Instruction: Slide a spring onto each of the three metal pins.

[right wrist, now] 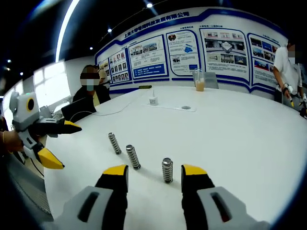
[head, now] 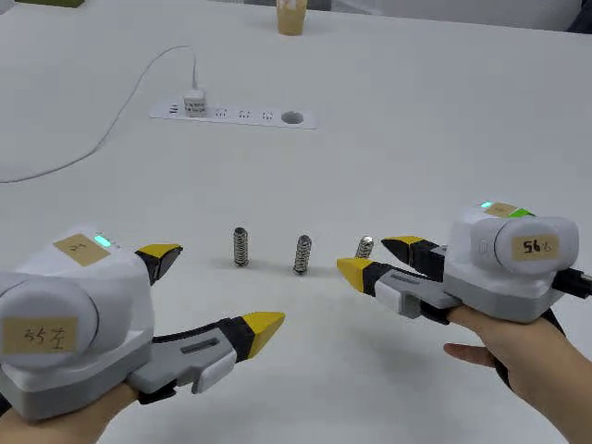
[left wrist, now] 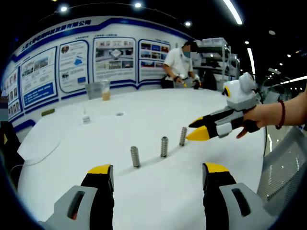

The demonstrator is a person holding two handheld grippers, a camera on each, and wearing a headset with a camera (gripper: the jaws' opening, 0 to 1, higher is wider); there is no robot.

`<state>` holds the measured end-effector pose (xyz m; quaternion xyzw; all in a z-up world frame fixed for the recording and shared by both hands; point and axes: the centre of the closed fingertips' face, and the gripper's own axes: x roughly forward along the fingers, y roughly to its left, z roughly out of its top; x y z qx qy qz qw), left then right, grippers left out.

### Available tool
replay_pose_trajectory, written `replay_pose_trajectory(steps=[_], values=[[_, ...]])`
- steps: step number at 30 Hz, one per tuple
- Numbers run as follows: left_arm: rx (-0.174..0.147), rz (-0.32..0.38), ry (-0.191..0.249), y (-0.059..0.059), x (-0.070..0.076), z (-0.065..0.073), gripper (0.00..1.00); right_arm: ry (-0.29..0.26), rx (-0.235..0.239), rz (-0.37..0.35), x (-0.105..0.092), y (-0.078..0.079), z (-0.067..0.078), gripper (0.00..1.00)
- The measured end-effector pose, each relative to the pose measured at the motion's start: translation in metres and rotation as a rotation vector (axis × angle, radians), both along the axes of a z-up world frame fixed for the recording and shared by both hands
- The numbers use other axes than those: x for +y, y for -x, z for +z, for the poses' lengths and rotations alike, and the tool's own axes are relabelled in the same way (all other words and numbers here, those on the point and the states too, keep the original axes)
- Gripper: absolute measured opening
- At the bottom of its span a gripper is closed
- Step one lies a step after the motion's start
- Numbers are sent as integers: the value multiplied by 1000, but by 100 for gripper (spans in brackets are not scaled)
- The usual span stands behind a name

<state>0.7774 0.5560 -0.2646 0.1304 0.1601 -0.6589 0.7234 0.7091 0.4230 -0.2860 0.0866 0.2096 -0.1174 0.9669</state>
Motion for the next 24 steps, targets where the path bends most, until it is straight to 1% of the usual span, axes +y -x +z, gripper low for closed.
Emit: replay_pose_trajectory(steps=[2, 4, 8, 10, 13, 17, 19, 22, 24], values=[[2, 1, 0, 0, 1, 2, 77, 0, -5, 4, 3, 2, 4, 48], [4, 1, 12, 0, 2, 6, 78, 2, -5, 10, 6, 5, 7, 49], [-11, -6, -2, 1, 5, 8, 79, -2, -6, 14, 12, 11, 13, 54], [-3, -5, 2, 2, 6, 9, 80, -7, -2, 20, 16, 14, 14, 57], [-1, -3, 2, 2, 7, 10, 80, -7, 7, 25, 20, 18, 16, 60], [9, 3, -9, 2, 11, 9, 81, -27, 2, 20, 25, 23, 19, 63], [7, 2, -11, 2, 13, 9, 81, -28, 5, 22, 27, 25, 19, 65], [16, 3, -15, 3, 16, 10, 83, -26, 13, 24, 30, 29, 19, 67], [22, 0, -24, 3, 18, 9, 83, -37, 10, 25, 32, 32, 18, 69]])
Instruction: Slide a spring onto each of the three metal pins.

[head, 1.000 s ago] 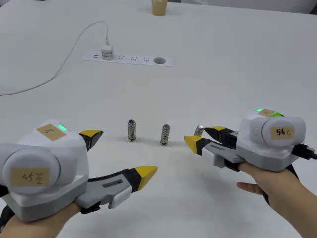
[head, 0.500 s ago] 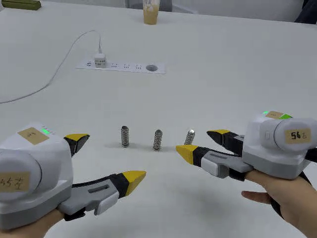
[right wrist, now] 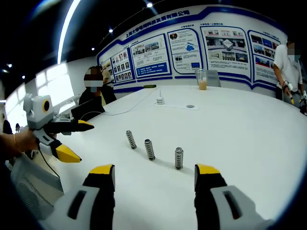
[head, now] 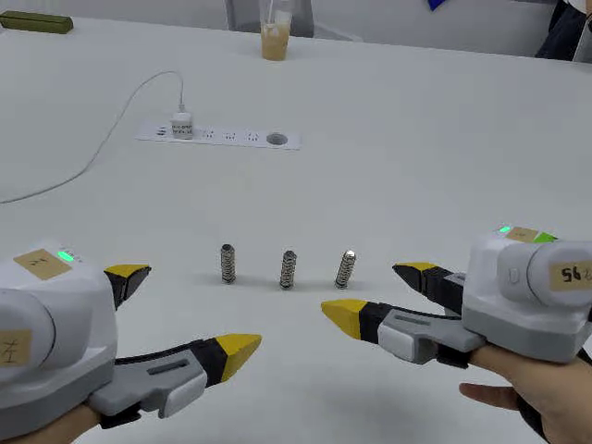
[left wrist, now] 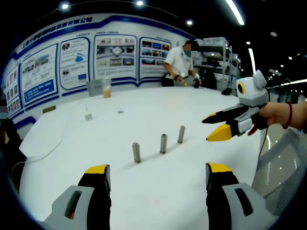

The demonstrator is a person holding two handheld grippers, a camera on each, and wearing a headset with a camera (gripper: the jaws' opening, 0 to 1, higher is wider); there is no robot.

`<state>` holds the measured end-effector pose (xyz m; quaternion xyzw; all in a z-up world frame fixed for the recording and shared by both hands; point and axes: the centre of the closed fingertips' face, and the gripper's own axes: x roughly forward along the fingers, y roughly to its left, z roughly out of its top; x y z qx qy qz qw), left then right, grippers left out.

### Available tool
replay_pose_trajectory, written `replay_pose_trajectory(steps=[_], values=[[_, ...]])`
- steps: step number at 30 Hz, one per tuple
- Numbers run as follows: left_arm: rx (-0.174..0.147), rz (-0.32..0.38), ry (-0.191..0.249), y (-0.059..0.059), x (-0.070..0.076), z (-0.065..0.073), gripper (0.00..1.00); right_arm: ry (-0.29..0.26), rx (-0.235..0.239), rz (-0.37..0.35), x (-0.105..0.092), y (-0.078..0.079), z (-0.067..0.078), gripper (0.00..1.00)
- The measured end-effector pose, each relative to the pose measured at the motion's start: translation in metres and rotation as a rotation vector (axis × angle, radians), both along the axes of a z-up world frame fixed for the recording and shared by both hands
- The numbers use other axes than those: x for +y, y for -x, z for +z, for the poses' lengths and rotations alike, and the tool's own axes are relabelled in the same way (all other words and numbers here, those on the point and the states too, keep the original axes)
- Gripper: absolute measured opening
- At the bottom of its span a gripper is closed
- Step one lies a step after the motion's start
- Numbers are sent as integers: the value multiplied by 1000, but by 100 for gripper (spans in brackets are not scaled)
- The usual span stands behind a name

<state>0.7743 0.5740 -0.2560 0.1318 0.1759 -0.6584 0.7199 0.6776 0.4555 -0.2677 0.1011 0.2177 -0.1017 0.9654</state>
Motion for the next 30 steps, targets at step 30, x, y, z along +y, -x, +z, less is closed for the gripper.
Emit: replay_pose_trajectory(steps=[30], values=[[7, 25, -20, -1, 15, -1, 86, 12, 0, 42, 23, 16, 6, 86]])
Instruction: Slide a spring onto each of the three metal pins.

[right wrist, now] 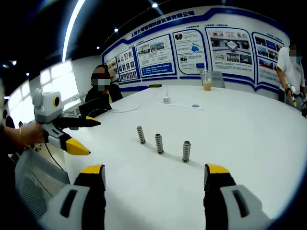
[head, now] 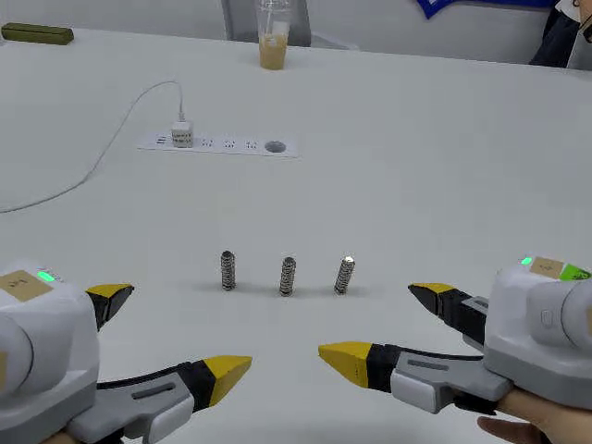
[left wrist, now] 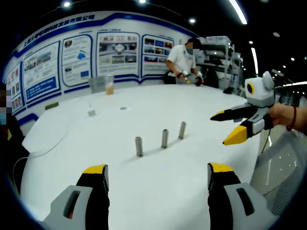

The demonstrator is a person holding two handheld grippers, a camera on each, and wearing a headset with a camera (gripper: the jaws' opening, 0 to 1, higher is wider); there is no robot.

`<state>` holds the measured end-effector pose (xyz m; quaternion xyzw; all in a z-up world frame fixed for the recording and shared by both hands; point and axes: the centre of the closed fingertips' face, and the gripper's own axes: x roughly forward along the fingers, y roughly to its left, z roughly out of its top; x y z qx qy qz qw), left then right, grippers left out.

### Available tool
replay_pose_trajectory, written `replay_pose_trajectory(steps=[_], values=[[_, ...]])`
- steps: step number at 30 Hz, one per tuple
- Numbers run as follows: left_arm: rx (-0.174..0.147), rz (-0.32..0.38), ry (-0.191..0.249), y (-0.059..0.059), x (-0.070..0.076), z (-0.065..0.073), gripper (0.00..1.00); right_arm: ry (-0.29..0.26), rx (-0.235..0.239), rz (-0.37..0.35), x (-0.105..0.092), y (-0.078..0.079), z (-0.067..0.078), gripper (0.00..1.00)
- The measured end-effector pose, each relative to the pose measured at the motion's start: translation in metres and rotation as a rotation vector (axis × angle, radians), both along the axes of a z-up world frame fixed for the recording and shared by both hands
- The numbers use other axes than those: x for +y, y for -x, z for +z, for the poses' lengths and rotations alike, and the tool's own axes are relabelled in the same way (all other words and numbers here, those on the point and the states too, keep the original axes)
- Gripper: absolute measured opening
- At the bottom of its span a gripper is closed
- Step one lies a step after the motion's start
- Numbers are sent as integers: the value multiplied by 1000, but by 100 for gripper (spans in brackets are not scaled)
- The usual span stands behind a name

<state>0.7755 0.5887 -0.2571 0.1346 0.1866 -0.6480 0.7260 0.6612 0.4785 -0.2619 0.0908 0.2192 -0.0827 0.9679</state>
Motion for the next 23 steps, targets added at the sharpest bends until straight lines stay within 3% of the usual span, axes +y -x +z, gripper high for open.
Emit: replay_pose_trajectory(steps=[23], values=[[-13, -12, -7, 3, 2, 1, 89, -6, -2, 3, 4, 1, 0, 89]])
